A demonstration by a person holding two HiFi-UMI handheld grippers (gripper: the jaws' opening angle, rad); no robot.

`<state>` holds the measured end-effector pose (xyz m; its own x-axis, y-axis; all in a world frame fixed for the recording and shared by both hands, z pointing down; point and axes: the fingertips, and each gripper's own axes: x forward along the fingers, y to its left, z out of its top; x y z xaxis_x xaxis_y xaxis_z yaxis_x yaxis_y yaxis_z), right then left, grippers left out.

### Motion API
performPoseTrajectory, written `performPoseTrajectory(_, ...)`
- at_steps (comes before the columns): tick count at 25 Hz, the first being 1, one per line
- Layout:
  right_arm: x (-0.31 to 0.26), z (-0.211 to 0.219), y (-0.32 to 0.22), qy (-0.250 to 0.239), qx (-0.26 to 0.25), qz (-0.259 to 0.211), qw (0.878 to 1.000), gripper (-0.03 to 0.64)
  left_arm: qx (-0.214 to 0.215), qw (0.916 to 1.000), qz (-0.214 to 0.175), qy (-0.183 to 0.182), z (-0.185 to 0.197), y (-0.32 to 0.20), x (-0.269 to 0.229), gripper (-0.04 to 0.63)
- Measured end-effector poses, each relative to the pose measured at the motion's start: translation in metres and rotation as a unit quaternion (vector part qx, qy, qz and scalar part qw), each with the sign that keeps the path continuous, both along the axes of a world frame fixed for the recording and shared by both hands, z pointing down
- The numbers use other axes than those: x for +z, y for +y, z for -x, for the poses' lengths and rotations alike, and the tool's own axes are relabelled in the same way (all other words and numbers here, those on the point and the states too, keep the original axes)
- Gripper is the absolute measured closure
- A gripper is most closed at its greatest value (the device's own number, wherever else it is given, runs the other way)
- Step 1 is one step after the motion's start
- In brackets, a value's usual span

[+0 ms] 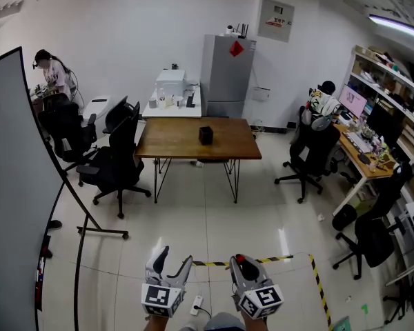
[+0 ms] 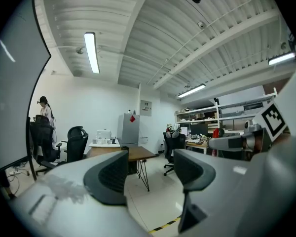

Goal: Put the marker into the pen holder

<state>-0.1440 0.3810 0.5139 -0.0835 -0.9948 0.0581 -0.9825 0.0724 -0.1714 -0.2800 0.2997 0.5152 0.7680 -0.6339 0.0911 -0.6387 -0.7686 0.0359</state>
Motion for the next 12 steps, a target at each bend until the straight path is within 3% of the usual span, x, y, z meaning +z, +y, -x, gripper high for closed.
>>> performPoseTrajectory(7,0.008,-0.025,-0.053,0.001,0.003,0.010,1.000,0.561,0.029,0.9994,0.013,0.015,-0.046,-0.049,0.012,0.310)
performPoseTrajectory(12,0.017,-0.067,-0.125,-0.010,-0.024,0.011,1.000,0.561,0.003,0.9999,0.010,0.007,-0.086,-0.117,0.018,0.311)
